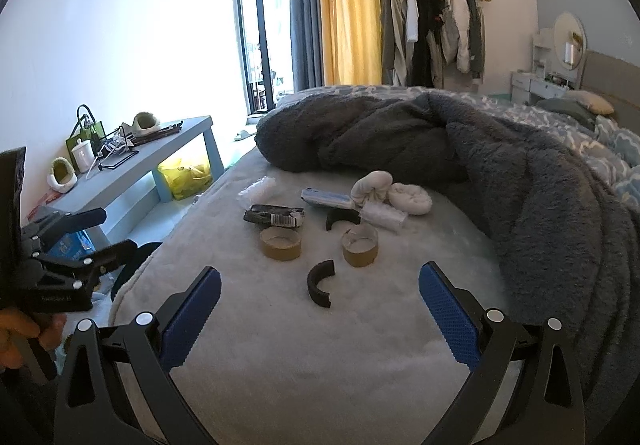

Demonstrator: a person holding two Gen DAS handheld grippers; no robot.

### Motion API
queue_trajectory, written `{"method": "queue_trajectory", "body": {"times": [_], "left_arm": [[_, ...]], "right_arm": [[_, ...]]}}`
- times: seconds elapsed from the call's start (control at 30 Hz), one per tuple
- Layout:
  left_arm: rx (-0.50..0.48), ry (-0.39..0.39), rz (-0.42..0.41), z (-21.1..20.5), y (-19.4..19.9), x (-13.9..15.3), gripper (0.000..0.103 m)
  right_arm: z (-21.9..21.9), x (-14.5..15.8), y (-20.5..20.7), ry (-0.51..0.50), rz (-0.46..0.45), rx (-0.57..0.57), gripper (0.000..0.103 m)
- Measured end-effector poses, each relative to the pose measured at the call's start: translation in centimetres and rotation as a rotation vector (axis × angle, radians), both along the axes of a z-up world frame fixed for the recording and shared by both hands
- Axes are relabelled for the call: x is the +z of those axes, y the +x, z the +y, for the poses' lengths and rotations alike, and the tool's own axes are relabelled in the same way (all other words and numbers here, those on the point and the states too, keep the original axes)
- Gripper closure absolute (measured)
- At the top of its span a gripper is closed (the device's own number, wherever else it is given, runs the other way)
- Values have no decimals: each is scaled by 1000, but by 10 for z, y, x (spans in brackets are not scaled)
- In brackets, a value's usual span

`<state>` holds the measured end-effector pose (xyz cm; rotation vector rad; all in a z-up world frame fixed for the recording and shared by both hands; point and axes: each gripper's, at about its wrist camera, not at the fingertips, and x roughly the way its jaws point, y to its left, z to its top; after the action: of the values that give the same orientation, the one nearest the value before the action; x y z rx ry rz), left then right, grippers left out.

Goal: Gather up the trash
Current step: 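Close the right gripper on the black curved plastic piece while the left gripper approaches a cardboard roll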

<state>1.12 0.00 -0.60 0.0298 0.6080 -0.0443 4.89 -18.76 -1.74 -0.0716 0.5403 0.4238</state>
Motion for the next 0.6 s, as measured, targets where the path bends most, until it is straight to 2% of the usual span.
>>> {"method": "queue_trajectory", "body": {"times": [0.07, 0.2, 0.37, 0.43, 0.5, 0.6], "left_arm": [[-11, 23, -12, -2, 3, 0, 4], [-38, 4, -16, -1, 14, 0, 4], [-67, -15, 4, 0, 30, -3, 5], [-79, -25, 10, 1, 37, -4, 6], [-91, -34, 23, 2, 43, -6, 13], [-107, -38, 52, 3, 53, -10, 15]], "right_arm": [[3, -3, 6, -2, 22, 11, 3], [10, -13, 24, -34, 70, 24, 23], [19, -28, 42, -63, 106, 37, 26], [21, -33, 47, -62, 125, 46, 31], [26, -40, 54, -62, 152, 61, 34], [33, -49, 62, -88, 185, 80, 41]]}}
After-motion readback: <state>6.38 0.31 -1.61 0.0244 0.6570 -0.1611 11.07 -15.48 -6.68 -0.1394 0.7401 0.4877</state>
